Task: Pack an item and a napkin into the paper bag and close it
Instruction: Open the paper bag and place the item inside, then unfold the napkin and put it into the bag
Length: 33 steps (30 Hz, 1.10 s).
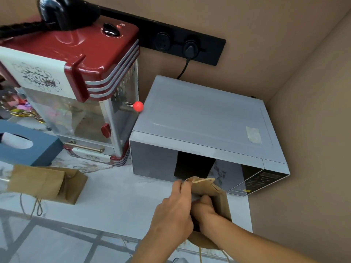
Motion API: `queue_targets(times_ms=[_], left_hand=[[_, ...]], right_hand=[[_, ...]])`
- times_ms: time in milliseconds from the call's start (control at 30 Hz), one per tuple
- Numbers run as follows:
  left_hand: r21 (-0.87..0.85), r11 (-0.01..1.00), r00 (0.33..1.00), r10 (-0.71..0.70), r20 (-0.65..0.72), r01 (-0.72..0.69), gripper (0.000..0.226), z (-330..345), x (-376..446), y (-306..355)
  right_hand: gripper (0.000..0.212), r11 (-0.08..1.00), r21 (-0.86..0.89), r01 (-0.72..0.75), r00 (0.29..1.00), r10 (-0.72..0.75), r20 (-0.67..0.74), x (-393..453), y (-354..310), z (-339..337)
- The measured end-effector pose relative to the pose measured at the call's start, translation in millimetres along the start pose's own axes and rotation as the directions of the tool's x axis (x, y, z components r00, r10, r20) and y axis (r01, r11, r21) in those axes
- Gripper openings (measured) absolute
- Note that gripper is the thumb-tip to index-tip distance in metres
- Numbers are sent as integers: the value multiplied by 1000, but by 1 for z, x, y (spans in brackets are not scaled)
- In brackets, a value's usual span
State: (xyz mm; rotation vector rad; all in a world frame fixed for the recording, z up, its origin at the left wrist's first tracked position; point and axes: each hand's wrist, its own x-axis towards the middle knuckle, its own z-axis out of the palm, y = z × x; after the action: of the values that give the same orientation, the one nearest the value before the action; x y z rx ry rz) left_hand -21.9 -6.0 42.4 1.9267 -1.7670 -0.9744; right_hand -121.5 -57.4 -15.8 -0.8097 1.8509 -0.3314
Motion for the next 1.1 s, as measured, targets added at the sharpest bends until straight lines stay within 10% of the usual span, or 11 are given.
queue_targets(times_ms=[267,500,767,1100], left_hand=[[-239,961,991,131,-37,-136,63,-17,19,-9],[-206,970,991,130,-23,-132,62,-8,29,8],[-191,979,997,62,-45,-70,65,-23,32,2],[-346,931,952,6,-305,-117,43,-49,4,17]], right_hand=[[24,963,106,249,953,-264,152,-58,-27,-71],[42,648,-254,718,696,-686,215,-89,-21,-95],[45,621,369,691,646,-760,69,-80,-14,-121],[46,471,633,614,566,-822,62,-71,-13,-117]])
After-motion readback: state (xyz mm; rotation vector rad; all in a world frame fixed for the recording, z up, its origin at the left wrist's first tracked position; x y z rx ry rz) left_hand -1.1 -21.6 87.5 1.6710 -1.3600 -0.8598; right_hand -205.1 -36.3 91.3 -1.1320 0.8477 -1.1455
